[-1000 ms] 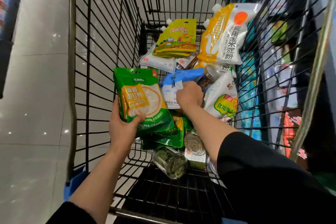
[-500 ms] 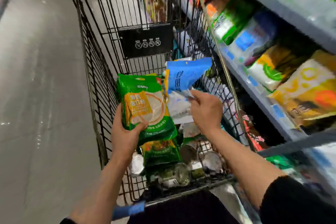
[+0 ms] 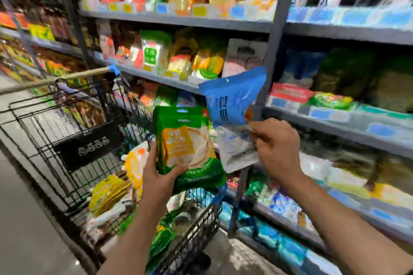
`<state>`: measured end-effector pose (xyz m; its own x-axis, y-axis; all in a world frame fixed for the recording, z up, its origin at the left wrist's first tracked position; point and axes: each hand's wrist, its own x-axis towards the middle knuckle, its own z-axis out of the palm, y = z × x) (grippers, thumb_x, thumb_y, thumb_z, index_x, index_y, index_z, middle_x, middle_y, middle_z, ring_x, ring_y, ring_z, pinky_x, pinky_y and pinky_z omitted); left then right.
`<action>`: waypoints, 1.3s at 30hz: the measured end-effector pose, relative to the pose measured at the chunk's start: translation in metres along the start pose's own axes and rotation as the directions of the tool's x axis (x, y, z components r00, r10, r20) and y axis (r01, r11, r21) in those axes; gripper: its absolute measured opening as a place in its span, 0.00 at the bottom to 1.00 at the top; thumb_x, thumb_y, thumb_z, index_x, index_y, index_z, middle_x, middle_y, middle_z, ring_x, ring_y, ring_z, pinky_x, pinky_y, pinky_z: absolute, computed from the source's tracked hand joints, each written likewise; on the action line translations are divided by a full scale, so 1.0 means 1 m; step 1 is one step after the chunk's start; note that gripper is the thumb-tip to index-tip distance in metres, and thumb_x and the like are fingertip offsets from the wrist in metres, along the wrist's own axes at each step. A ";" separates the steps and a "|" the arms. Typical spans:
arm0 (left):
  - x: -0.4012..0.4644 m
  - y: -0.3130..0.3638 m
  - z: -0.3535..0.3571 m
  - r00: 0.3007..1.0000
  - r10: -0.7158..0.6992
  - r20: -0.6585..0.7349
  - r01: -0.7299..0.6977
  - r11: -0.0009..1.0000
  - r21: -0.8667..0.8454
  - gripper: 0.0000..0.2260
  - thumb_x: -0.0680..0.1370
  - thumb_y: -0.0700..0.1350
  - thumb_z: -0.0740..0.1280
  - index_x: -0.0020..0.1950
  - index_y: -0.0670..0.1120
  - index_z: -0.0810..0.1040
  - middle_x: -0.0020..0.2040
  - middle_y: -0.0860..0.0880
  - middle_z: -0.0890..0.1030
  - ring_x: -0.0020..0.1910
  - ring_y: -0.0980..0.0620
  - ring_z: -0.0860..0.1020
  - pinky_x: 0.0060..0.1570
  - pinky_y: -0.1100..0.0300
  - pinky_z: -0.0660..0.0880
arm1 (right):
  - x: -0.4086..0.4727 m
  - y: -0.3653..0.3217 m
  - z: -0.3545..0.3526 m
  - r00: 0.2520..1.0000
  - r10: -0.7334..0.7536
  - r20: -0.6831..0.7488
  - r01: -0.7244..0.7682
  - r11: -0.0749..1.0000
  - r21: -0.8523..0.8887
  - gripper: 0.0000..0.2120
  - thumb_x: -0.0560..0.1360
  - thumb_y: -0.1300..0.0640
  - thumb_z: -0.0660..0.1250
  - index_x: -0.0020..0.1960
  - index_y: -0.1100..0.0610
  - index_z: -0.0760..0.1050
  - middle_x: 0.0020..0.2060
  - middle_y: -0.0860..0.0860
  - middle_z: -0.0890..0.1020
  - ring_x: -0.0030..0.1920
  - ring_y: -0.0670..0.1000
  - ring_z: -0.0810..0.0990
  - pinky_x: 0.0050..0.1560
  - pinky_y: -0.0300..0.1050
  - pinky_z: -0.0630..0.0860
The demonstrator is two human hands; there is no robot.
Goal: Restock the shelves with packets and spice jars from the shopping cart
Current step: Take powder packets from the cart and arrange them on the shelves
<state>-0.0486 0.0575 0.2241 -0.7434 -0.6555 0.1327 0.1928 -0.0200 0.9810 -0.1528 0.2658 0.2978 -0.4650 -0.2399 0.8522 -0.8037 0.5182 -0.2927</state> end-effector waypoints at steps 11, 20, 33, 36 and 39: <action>-0.037 0.001 0.140 0.942 -0.034 0.333 0.088 0.985 -0.150 0.32 0.62 0.33 0.77 0.58 0.61 0.75 0.48 0.59 0.85 0.47 0.55 0.83 0.46 0.57 0.81 | -0.036 0.095 -0.117 0.950 0.282 0.137 -0.281 0.959 -0.022 0.15 0.64 0.68 0.65 0.46 0.58 0.84 0.41 0.51 0.86 0.43 0.49 0.81 0.46 0.48 0.77; -0.014 0.015 0.240 0.939 -0.007 0.344 0.096 0.966 -0.241 0.38 0.61 0.39 0.81 0.67 0.58 0.73 0.63 0.49 0.80 0.60 0.45 0.79 0.60 0.42 0.75 | 0.009 0.218 -0.142 0.838 0.535 0.108 -0.541 0.840 0.035 0.13 0.72 0.66 0.67 0.50 0.52 0.84 0.41 0.46 0.84 0.44 0.49 0.81 0.46 0.53 0.78; 0.054 -0.018 0.261 0.970 -0.034 0.240 0.102 0.956 -0.275 0.36 0.58 0.38 0.80 0.58 0.66 0.73 0.61 0.52 0.79 0.60 0.44 0.79 0.61 0.41 0.74 | 0.122 0.295 -0.026 0.838 0.546 -0.003 -0.522 0.802 0.290 0.12 0.72 0.67 0.66 0.35 0.51 0.75 0.30 0.50 0.77 0.35 0.44 0.71 0.36 0.45 0.69; 0.076 -0.025 0.258 0.954 -0.070 0.291 0.156 0.946 -0.283 0.37 0.56 0.39 0.82 0.56 0.66 0.73 0.62 0.51 0.80 0.59 0.44 0.79 0.60 0.40 0.75 | 0.136 0.305 0.009 0.819 0.570 -0.065 -0.530 0.795 0.296 0.08 0.71 0.68 0.66 0.35 0.59 0.74 0.30 0.56 0.75 0.34 0.47 0.70 0.35 0.46 0.67; 0.094 -0.033 0.257 0.947 -0.088 0.308 0.176 0.947 -0.269 0.39 0.56 0.36 0.81 0.59 0.64 0.72 0.63 0.51 0.78 0.60 0.45 0.79 0.60 0.42 0.75 | 0.144 0.311 0.035 0.784 0.617 -0.074 -0.598 0.781 0.181 0.05 0.73 0.69 0.65 0.39 0.63 0.75 0.34 0.55 0.75 0.37 0.51 0.71 0.37 0.43 0.63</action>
<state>-0.2896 0.1904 0.2406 -0.9185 -0.3868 0.0825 0.2241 -0.3372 0.9144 -0.4824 0.3637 0.3143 -0.8325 0.1927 0.5194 -0.4171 0.3992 -0.8165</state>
